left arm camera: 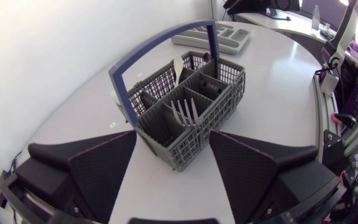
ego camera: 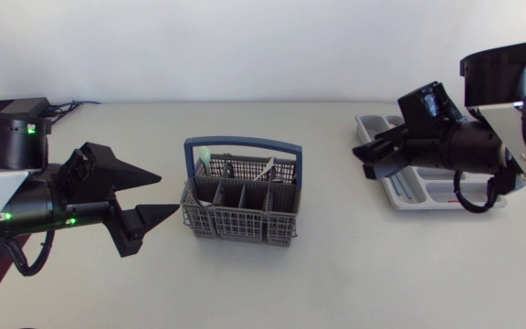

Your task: Unload the cutlery basket into the drawer organizer.

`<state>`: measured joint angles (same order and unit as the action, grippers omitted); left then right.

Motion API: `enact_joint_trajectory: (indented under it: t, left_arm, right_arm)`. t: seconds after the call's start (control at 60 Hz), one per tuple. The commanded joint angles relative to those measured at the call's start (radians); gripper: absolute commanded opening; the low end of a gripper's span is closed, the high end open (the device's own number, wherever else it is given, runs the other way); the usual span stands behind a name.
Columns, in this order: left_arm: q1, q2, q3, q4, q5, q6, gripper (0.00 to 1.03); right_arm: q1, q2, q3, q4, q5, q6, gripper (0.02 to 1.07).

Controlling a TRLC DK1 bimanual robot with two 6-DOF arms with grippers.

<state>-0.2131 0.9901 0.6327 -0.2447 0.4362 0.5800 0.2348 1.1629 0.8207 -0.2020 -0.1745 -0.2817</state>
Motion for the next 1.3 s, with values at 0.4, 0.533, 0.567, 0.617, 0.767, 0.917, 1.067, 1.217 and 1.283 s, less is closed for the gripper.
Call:
enact_joint_trajectory:
  t: [0.4, 0.533, 0.567, 0.617, 0.767, 0.917, 1.067, 1.217, 1.283]
  left_arm:
    - [-0.008, 0.085, -0.073, 0.119, -0.001, -0.006, 0.82]
    - [-0.035, 0.122, -0.068, 0.151, -0.001, -0.006, 0.82]
    - [-0.042, 0.130, -0.065, 0.157, -0.001, -0.008, 0.82]
    - [-0.055, 0.147, -0.059, 0.168, -0.001, -0.006, 0.82]
    - [-0.068, 0.205, -0.037, 0.200, -0.001, -0.006, 0.82]
    - [-0.069, 0.254, -0.016, 0.236, -0.001, -0.006, 0.82]
    - [-0.089, 0.282, 0.007, 0.263, -0.001, -0.022, 0.77]
    - [-0.094, 0.285, 0.041, 0.265, 0.001, -0.032, 0.62]
    - [-0.095, 0.289, 0.048, 0.265, 0.001, -0.032, 0.57]
  right_arm:
    - [0.518, -0.042, -0.127, 0.125, 0.148, 0.058, 0.72]
    - [0.563, 0.044, -0.118, 0.181, 0.179, 0.039, 0.72]
    - [0.569, 0.061, -0.115, 0.190, 0.181, 0.036, 0.72]
    - [0.581, 0.087, -0.112, 0.205, 0.187, 0.033, 0.72]
    - [0.601, 0.141, -0.104, 0.236, 0.193, 0.029, 0.72]
    - [0.603, 0.167, -0.107, 0.263, 0.193, 0.022, 0.72]
    - [0.603, 0.192, -0.112, 0.280, 0.193, 0.012, 0.72]
    - [0.603, 0.195, -0.118, 0.280, 0.193, 0.006, 0.72]
    - [0.603, 0.195, -0.120, 0.280, 0.193, 0.004, 0.72]
